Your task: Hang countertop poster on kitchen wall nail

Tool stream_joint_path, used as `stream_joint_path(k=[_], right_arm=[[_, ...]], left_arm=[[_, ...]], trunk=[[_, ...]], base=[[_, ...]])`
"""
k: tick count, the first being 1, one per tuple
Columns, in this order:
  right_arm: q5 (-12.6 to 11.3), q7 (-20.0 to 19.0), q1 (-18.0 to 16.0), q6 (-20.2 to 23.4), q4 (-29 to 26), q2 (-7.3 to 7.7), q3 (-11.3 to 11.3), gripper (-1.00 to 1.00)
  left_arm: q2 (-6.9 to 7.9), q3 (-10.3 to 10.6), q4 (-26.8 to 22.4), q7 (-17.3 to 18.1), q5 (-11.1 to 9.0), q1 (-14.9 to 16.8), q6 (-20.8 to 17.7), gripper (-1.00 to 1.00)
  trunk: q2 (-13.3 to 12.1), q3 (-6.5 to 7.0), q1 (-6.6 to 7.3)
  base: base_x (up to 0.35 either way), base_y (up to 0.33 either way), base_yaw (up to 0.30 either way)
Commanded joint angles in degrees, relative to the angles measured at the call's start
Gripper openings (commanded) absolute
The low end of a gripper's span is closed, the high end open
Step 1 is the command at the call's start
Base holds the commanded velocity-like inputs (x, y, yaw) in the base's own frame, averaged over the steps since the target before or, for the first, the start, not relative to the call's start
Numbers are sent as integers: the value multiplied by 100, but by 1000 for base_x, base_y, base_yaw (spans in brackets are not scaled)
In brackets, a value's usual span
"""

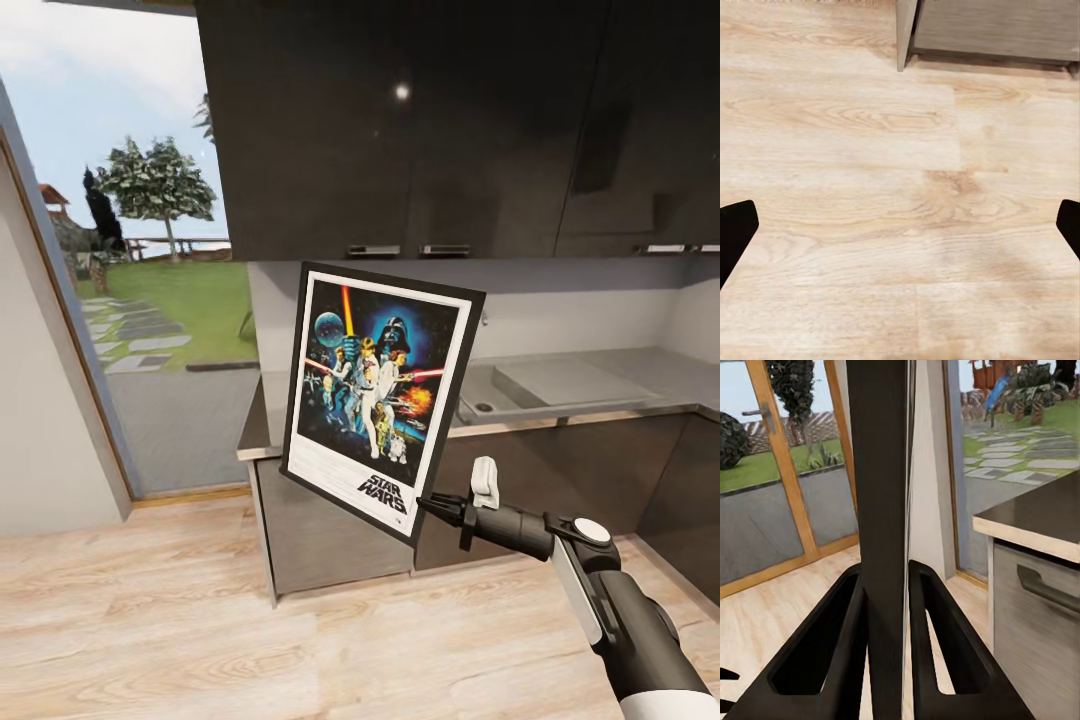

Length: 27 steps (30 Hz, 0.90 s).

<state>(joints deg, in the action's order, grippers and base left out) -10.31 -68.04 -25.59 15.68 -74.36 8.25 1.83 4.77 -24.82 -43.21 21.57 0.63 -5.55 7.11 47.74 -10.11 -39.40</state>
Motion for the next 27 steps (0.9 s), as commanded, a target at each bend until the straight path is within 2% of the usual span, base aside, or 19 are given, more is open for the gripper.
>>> stream_joint_path(k=[1,27], right_arm=[[-41,-25,-3,77,1,1,2,-100],[-41,-25,0,79,1,1,1,-100]], left_arm=[[-2,-14,-3,31,7,1,10,100],[-2,-14,-4,31,7,1,10,100]], trunk=[[-36,11,21],[-1079,432,593]], base=[[0,0,0],[0,0,0]])
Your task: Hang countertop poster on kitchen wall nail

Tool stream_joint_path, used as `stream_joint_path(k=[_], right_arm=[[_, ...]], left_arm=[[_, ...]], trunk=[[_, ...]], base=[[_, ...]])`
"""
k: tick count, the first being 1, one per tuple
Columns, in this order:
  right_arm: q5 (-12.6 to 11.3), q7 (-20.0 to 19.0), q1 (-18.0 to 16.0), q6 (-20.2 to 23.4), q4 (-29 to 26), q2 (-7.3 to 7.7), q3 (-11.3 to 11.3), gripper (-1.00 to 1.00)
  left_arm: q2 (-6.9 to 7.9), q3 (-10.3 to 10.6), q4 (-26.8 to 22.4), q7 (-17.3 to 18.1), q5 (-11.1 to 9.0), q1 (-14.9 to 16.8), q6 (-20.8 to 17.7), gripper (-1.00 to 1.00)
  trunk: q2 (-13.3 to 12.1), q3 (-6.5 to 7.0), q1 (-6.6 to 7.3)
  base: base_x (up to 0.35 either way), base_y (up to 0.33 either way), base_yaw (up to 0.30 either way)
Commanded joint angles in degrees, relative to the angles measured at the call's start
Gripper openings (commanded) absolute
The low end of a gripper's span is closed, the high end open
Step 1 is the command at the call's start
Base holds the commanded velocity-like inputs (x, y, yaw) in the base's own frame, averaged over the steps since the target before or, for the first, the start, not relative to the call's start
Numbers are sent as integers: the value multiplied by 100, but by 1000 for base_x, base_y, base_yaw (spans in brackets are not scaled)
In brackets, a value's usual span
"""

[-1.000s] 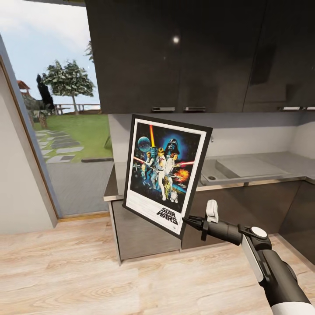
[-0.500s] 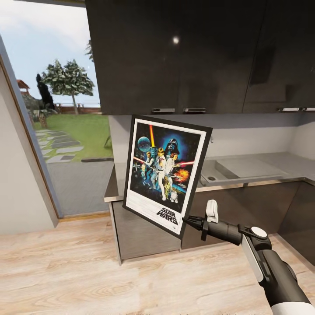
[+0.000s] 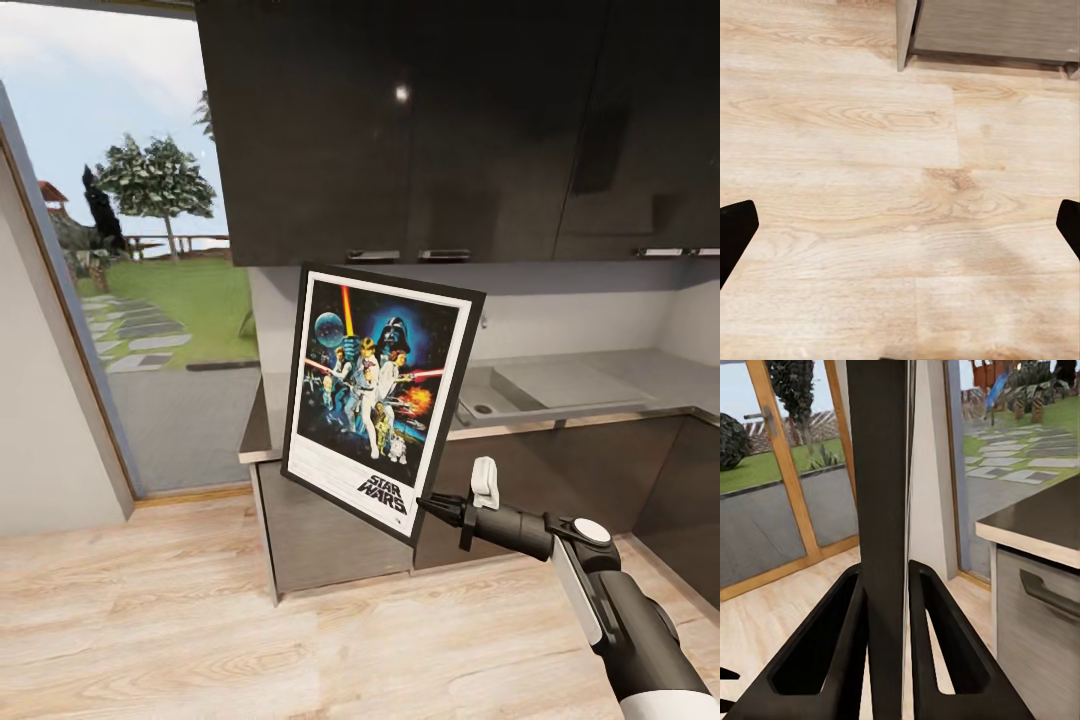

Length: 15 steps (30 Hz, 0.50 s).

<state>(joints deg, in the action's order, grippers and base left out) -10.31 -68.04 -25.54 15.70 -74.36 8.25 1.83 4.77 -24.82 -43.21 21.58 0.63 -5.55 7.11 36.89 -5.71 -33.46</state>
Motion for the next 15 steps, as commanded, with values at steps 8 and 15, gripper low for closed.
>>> stream_joint_path(k=[8,15], right_arm=[[-41,-25,-5,74,0,1,2,-100],[-41,-25,-6,74,0,1,3,-100]], left_arm=[[-2,-14,-3,31,7,2,10,100],[-2,-14,-3,31,7,2,10,100]], trunk=[[-315,135,174],[-595,261,328]], base=[[0,0,0],[0,0,0]])
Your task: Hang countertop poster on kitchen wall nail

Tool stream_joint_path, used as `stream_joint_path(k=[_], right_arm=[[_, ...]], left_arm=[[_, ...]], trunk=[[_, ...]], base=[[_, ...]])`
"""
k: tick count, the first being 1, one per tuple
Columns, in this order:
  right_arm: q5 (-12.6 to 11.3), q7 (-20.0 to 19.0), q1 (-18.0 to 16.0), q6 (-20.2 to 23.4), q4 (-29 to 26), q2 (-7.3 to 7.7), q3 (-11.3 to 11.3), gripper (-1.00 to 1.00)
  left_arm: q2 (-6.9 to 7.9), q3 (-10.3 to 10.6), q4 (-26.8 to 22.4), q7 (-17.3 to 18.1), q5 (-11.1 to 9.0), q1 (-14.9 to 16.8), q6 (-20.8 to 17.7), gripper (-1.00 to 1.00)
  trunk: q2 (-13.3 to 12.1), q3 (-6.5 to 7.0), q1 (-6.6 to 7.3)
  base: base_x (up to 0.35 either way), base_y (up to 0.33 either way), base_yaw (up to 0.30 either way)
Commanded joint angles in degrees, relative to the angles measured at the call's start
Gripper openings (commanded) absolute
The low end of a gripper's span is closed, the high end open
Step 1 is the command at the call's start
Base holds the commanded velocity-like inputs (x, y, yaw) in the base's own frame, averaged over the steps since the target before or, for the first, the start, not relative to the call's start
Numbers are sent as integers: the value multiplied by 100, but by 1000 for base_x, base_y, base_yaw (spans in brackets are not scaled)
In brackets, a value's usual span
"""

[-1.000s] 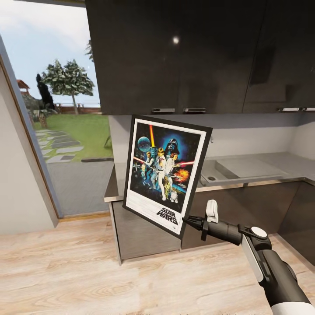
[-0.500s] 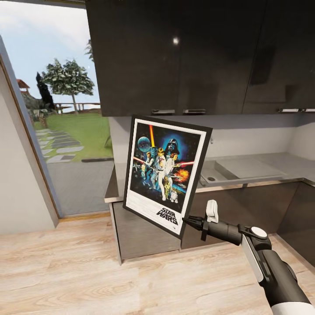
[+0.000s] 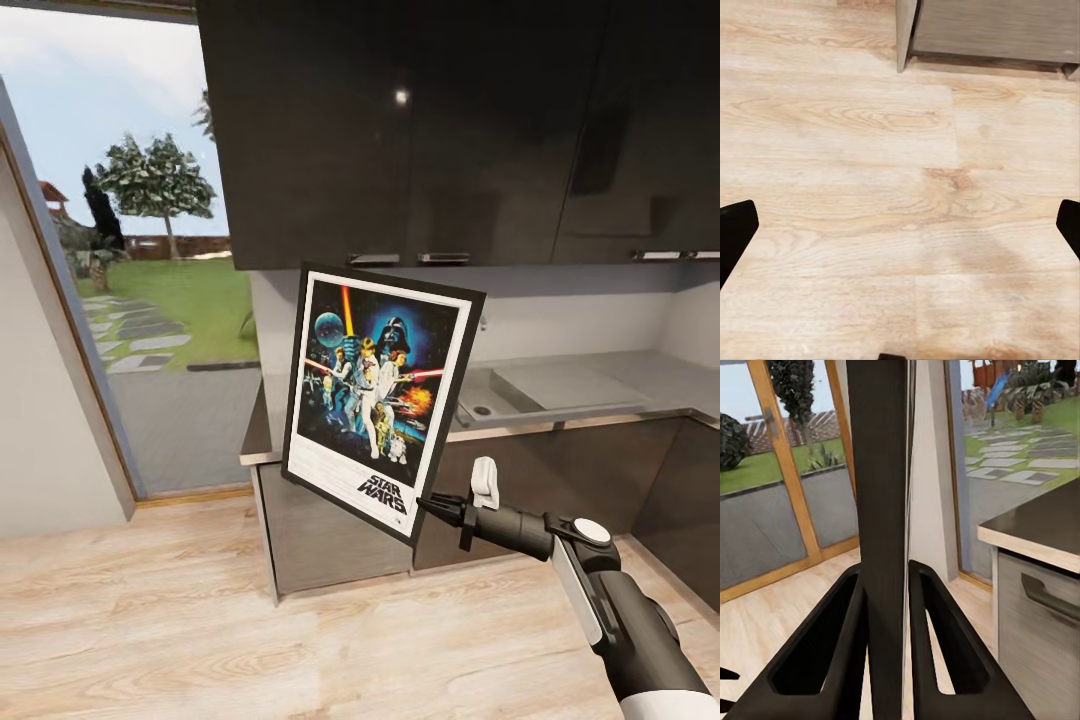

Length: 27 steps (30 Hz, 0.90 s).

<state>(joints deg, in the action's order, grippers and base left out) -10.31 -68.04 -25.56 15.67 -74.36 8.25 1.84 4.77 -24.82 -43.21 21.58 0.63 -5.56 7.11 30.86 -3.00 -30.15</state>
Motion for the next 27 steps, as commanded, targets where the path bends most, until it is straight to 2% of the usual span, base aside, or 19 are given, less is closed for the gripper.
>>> stream_joint_path(k=[1,20,27], right_arm=[[-41,-25,-4,77,0,1,1,-100],[-41,-25,-3,85,0,1,0,-100],[-38,-25,-3,86,0,1,0,-100]], left_arm=[[-2,-14,-3,31,7,2,10,100],[-2,-14,-3,31,7,2,10,100],[-2,-14,-3,31,7,2,10,100]], trunk=[[-32,9,20],[-794,350,437],[-794,350,437]], base=[[0,0,0],[0,0,0],[0,0,0]])
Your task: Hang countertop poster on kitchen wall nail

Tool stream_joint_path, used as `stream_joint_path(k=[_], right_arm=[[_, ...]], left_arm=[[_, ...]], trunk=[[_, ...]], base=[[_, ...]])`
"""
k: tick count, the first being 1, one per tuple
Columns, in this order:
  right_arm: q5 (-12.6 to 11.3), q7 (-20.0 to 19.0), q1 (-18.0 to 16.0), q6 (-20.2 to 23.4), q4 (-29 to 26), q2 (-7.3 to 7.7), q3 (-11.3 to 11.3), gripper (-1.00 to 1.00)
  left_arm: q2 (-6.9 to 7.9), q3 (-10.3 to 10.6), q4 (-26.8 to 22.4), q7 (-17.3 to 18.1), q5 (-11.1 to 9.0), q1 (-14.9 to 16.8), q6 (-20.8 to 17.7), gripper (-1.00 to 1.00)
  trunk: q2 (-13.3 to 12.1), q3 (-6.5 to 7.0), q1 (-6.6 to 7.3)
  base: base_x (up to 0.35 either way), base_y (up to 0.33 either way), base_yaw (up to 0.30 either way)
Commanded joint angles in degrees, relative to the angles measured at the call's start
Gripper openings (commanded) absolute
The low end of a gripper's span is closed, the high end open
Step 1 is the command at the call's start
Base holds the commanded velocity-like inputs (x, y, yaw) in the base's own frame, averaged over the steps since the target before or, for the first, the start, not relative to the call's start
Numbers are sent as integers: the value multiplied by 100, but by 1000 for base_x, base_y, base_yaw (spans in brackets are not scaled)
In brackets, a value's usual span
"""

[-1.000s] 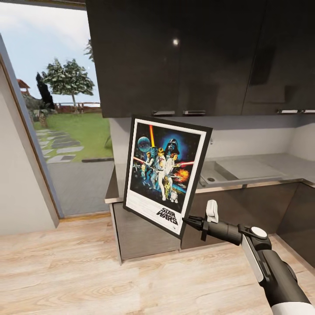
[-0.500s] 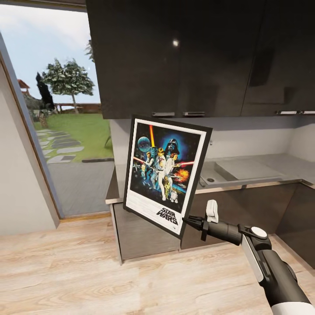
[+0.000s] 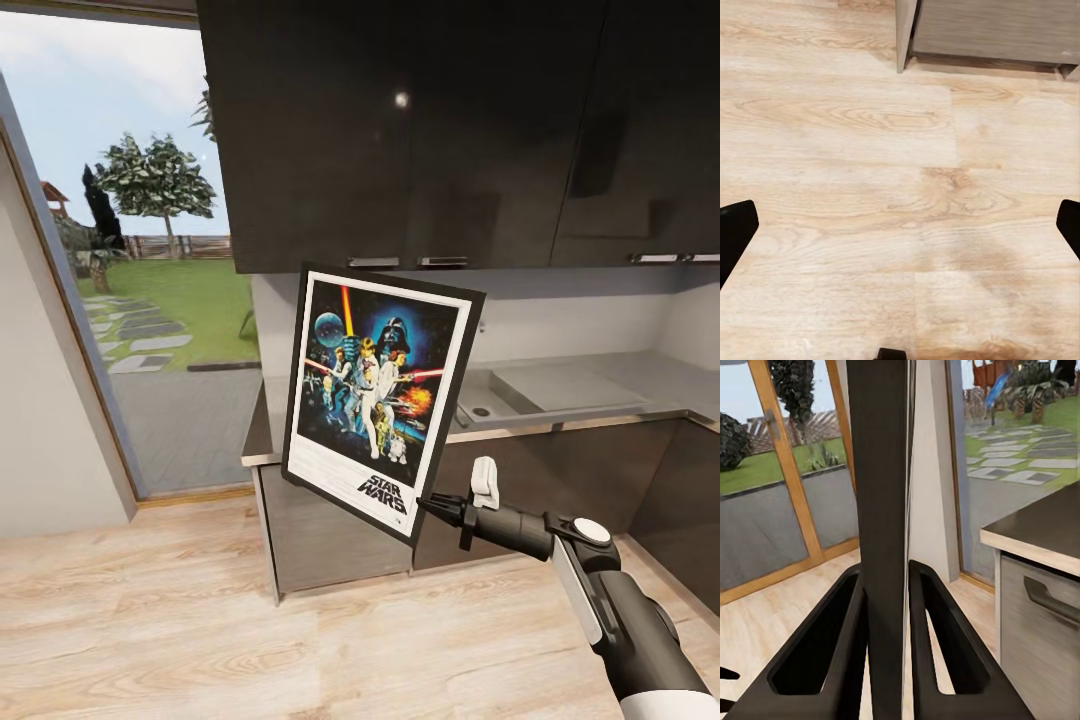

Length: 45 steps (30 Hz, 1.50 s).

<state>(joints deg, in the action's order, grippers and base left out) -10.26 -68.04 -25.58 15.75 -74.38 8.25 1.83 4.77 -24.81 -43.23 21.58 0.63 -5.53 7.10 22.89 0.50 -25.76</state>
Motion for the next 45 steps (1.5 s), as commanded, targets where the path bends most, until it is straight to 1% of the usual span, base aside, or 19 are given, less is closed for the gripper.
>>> stream_joint_path(k=[1,24,33,45], right_arm=[[-44,-25,-1,77,2,1,2,-100],[-46,-25,-2,70,2,1,2,-100],[-46,-25,-2,69,2,1,2,-100],[-38,-25,-1,68,2,1,2,-100]], left_arm=[[-2,-15,-1,31,7,-1,11,100],[-2,-18,-2,31,6,-1,11,100],[-2,-23,-1,31,1,-1,11,100],[-2,-23,-1,31,-2,-1,11,100]], trunk=[[3,0,-2],[3,0,-2],[3,0,-2],[3,0,-2]], base=[[0,0,0],[0,11,0],[0,242,9],[0,290,240]])
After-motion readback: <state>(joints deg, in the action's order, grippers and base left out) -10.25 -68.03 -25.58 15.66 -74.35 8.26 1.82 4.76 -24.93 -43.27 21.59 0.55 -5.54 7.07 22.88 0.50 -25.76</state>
